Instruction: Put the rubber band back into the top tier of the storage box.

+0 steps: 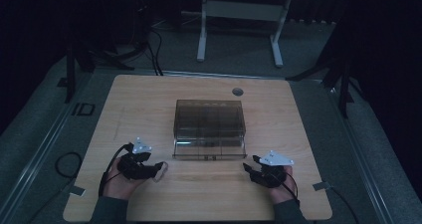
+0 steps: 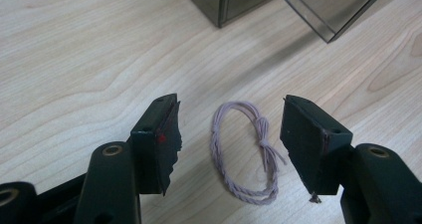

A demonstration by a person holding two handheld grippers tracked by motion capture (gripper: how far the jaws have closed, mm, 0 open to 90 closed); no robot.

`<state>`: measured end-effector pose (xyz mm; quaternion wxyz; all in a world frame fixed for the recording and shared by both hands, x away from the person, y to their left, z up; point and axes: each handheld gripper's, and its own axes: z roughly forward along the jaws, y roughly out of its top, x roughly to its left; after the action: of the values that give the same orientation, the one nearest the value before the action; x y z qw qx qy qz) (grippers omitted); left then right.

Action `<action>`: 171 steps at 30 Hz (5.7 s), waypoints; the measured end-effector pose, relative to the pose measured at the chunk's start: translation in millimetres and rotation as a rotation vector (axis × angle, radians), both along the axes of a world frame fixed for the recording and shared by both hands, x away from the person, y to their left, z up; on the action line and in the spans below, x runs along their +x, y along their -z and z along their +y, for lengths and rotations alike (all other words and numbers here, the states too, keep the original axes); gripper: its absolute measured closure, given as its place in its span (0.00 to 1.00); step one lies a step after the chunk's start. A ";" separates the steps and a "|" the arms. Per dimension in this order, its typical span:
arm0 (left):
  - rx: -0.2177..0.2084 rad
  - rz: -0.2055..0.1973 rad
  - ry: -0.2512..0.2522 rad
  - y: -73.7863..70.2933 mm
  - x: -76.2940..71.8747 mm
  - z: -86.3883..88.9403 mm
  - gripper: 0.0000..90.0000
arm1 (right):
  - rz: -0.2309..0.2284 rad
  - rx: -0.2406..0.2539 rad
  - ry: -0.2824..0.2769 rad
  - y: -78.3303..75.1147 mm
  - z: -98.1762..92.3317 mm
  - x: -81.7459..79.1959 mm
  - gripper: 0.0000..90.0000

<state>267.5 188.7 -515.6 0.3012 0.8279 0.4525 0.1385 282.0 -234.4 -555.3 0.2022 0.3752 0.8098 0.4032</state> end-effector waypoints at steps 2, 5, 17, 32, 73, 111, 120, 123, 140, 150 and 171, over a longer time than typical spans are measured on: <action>0.012 0.012 0.007 0.1 0.9 -0.3 0.46 | 0.003 0.003 0.000 0.2 -0.3 0.2 0.55; 0.014 0.030 0.011 0.0 1.9 -1.8 0.46 | 0.009 0.005 0.001 0.8 -0.1 0.6 0.54; 0.031 0.114 0.023 2.6 11.9 -5.3 0.47 | 0.021 0.004 -0.003 2.9 0.4 2.2 0.54; 0.093 0.201 0.048 11.4 20.2 -16.9 0.46 | 0.023 0.003 -0.005 3.5 0.0 3.1 0.54; 0.242 0.303 0.034 18.0 29.1 -21.6 0.57 | 0.021 0.003 -0.002 3.4 -0.8 3.0 0.54; 0.362 0.295 0.172 -3.2 36.1 -15.8 0.99 | 0.026 -0.006 -0.007 4.7 0.0 3.7 0.54; 0.327 0.271 0.170 -18.0 35.4 -11.2 0.99 | 0.026 -0.007 -0.007 4.8 0.0 3.7 0.54; 0.317 0.264 0.172 -22.9 35.3 -10.3 0.99 | 0.030 -0.012 -0.008 5.2 0.6 3.9 0.54; 0.279 0.237 0.211 -47.8 34.3 -7.6 0.99 | 0.036 -0.020 -0.007 6.8 0.9 4.6 0.53; 0.269 0.217 0.231 -62.8 34.1 -8.3 0.98 | 0.040 -0.028 -0.008 8.1 1.6 5.3 0.52; 0.251 0.193 0.266 -91.2 35.0 -11.1 0.98 | 0.054 -0.039 0.002 11.0 0.1 9.2 0.51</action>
<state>302.5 177.7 -424.4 0.1664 0.9208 0.3452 0.0727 291.2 -234.3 -566.2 0.1878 0.3827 0.8224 0.3768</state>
